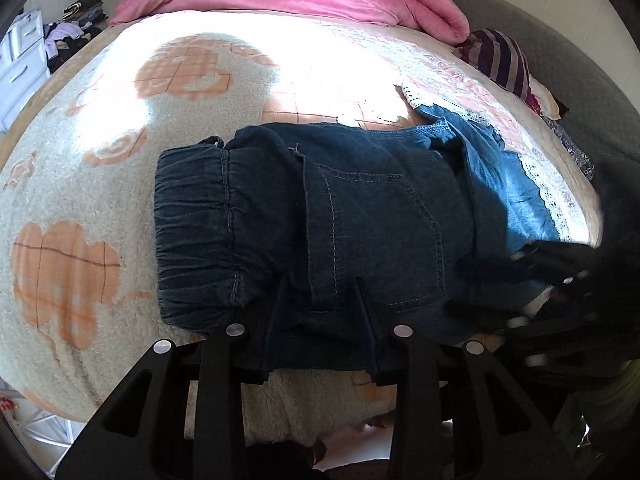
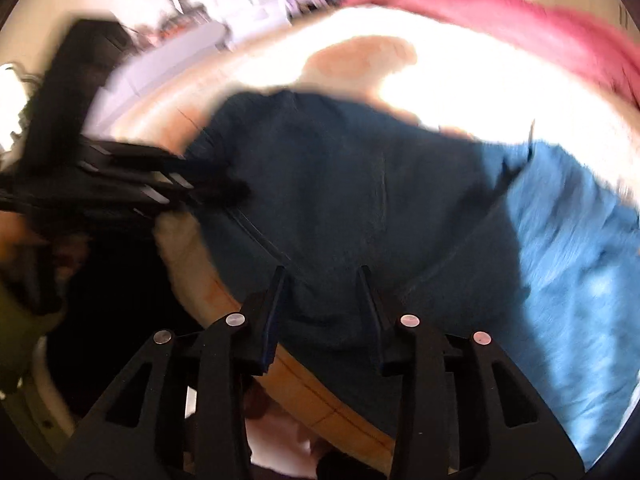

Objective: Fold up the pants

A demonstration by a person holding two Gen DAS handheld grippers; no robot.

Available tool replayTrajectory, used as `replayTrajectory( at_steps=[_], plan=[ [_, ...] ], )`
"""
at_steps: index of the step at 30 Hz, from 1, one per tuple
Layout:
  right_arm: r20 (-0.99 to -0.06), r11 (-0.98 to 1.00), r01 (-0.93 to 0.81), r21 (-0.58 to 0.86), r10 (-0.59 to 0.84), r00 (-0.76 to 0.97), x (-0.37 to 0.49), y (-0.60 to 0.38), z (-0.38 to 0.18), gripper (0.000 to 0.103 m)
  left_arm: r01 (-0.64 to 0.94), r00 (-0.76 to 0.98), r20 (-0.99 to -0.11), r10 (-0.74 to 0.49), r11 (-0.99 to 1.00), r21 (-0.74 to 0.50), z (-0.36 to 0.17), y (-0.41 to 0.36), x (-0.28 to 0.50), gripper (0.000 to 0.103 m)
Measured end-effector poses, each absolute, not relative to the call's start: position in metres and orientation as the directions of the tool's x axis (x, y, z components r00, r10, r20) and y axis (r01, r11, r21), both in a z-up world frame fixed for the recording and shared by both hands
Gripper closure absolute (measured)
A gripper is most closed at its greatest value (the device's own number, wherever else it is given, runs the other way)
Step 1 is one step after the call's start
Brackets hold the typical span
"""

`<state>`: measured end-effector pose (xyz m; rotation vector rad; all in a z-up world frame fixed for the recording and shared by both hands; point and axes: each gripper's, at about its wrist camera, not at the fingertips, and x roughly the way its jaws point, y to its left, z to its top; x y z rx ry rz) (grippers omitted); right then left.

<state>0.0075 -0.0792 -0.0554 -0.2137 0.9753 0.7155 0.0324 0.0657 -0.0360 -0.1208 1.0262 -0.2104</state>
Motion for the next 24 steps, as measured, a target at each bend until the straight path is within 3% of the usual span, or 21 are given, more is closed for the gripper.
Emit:
replayTrajectory(
  at_steps=[5, 8, 11, 14, 17, 19, 24],
  plan=[
    [-0.788, 0.746, -0.640, 0.186, 0.502, 0.356, 0.005, -0.092, -0.049, 0.070, 0.106, 0.517, -0.819, -0.249, 0.968, -0.228, -0.033, 0.067, 0.033, 0.070],
    [-0.750, 0.758, -0.629, 0.173, 0.516, 0.415, 0.003, -0.111, -0.028, 0.062, 0.105, 0.571, -0.779, -0.260, 0.964, -0.244, -0.014, 0.068, 0.025, 0.069],
    [-0.731, 0.809, -0.564, 0.164, 0.483, 0.481, 0.014, -0.144, -0.010, 0.057, 0.111, 0.627, -0.733, -0.262, 0.962, -0.249, 0.011, 0.067, 0.017, 0.051],
    [-0.727, 0.854, -0.505, 0.126, 0.426, 0.538, 0.025, -0.167, 0.002, 0.052, 0.151, 0.661, -0.697, -0.278, 0.959, -0.239, 0.035, 0.055, 0.014, 0.049],
    [-0.716, 0.889, -0.443, 0.116, 0.384, 0.583, 0.043, -0.190, 0.011, 0.046, 0.197, 0.653, -0.688, -0.317, 0.948, -0.250, 0.042, 0.036, 0.023, 0.037],
    [-0.703, 0.905, -0.412, 0.110, 0.364, 0.611, 0.053, -0.200, 0.018, 0.038, 0.218, 0.633, -0.695, -0.341, 0.940, -0.262, 0.037, 0.022, 0.031, 0.037],
    [-0.685, 0.926, -0.371, 0.066, 0.312, 0.658, 0.071, -0.217, 0.034, 0.031, 0.297, 0.530, -0.705, -0.471, 0.882, -0.366, 0.012, -0.023, 0.058, 0.037]
  ],
)
